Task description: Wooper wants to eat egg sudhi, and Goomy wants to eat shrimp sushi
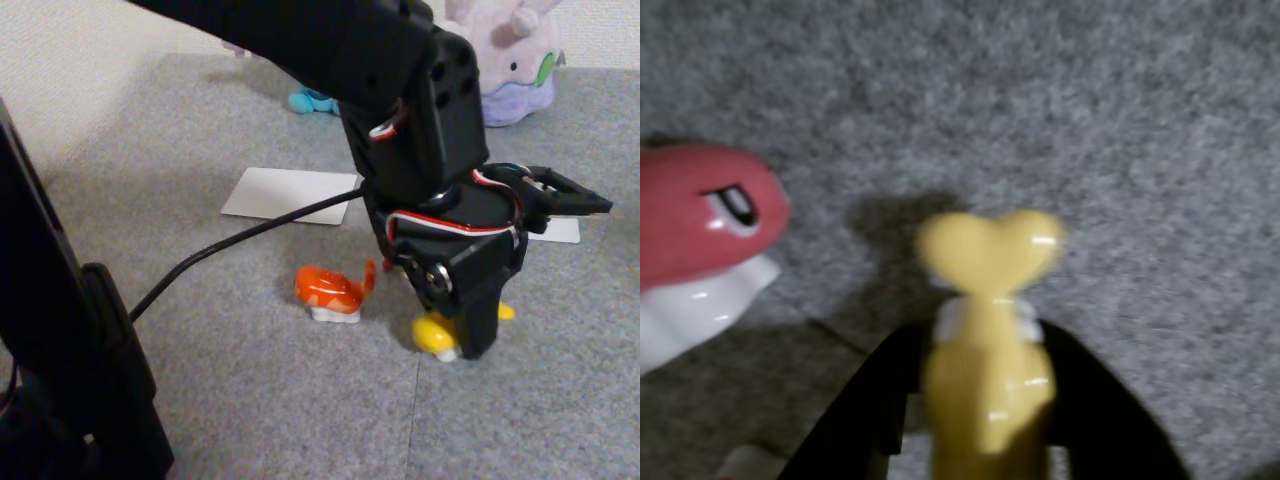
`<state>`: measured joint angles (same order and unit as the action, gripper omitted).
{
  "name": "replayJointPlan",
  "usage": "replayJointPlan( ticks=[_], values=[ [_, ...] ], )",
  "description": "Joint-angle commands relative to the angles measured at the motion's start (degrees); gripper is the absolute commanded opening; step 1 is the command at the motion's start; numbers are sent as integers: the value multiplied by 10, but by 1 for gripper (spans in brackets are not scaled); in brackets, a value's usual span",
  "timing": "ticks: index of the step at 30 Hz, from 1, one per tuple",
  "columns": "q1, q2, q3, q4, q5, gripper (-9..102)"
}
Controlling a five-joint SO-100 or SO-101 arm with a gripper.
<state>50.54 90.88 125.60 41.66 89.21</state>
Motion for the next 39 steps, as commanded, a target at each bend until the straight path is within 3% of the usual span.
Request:
replayJointPlan(
  ticks=[1, 9, 19, 27, 39],
  values=[
    [-10, -1, -5, 1, -3, 3],
    [-11, 3, -7, 22, -5, 3],
    [-45, 170, -63, 166, 4, 4],
    [-157, 279, -135, 241, 33, 4],
    [-354, 281, -254, 233, 69, 4]
  ],
)
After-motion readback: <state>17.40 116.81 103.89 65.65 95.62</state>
